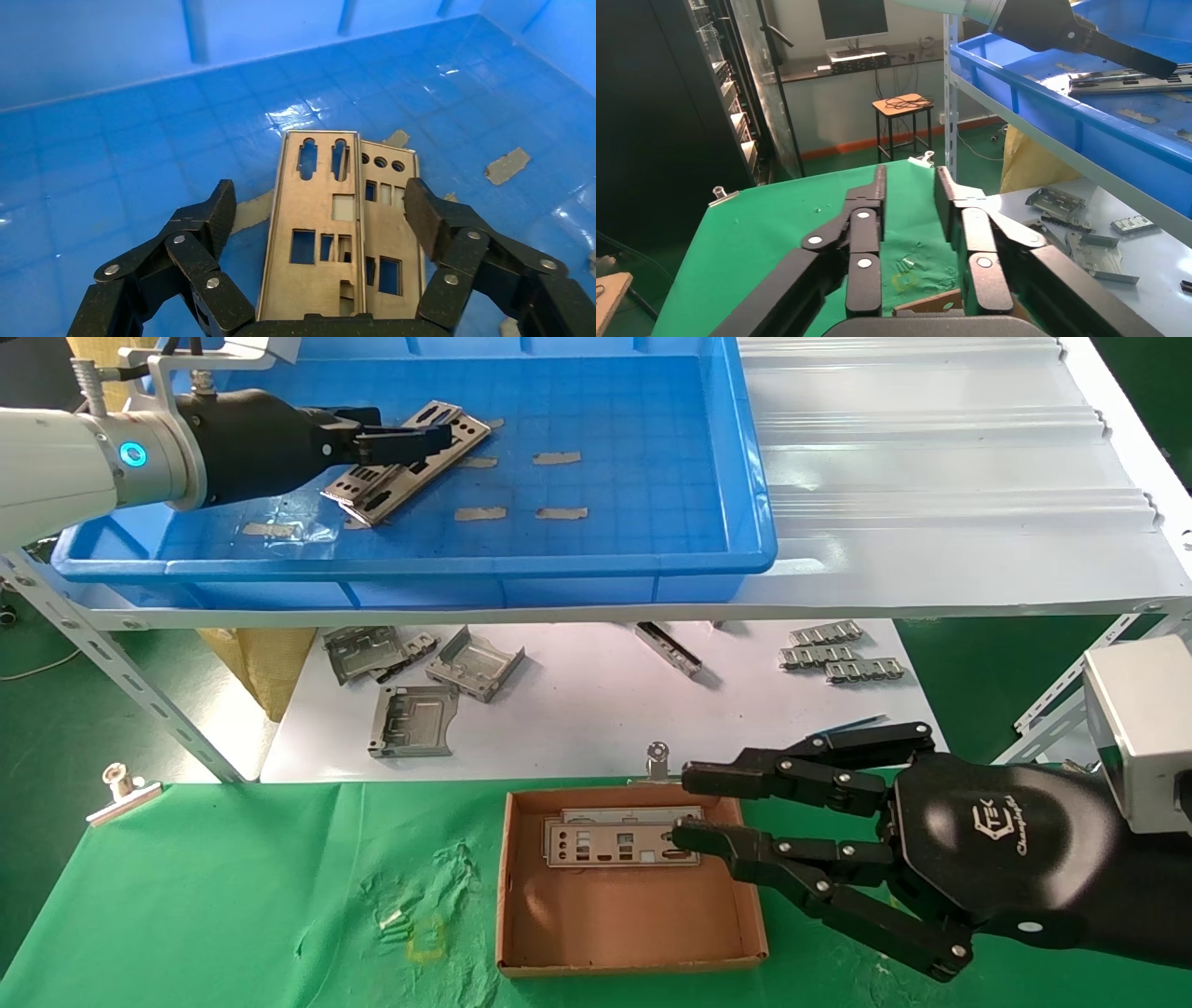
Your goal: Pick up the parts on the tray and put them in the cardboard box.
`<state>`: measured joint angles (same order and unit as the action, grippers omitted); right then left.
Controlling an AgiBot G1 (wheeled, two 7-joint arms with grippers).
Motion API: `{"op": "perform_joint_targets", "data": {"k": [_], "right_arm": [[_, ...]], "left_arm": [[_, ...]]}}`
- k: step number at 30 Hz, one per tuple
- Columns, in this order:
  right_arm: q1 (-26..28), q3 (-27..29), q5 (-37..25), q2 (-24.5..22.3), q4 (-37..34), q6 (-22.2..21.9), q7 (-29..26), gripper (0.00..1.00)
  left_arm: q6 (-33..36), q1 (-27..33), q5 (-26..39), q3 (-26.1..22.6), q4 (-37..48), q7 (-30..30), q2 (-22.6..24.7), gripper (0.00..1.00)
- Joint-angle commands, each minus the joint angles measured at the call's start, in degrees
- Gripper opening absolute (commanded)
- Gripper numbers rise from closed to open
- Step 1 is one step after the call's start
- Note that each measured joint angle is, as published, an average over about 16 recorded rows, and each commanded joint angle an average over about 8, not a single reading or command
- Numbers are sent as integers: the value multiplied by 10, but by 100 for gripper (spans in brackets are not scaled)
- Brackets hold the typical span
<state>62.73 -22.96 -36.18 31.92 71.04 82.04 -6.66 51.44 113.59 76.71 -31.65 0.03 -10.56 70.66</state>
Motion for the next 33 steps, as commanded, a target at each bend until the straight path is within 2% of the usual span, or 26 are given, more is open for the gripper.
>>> {"op": "perform_joint_targets", "data": {"k": [1,23,33], "right_arm": [[0,0,0,0,0,0,0,100],[0,0,0,0,0,0,0,100],[0,0,0,0,0,0,0,100]], "left_arm": [[-3,-1,2,-1,-1,3,0,0],[9,-1,7,-5,-1,5,6,0],[23,18,4,-3,-10,11,-1,0]]}}
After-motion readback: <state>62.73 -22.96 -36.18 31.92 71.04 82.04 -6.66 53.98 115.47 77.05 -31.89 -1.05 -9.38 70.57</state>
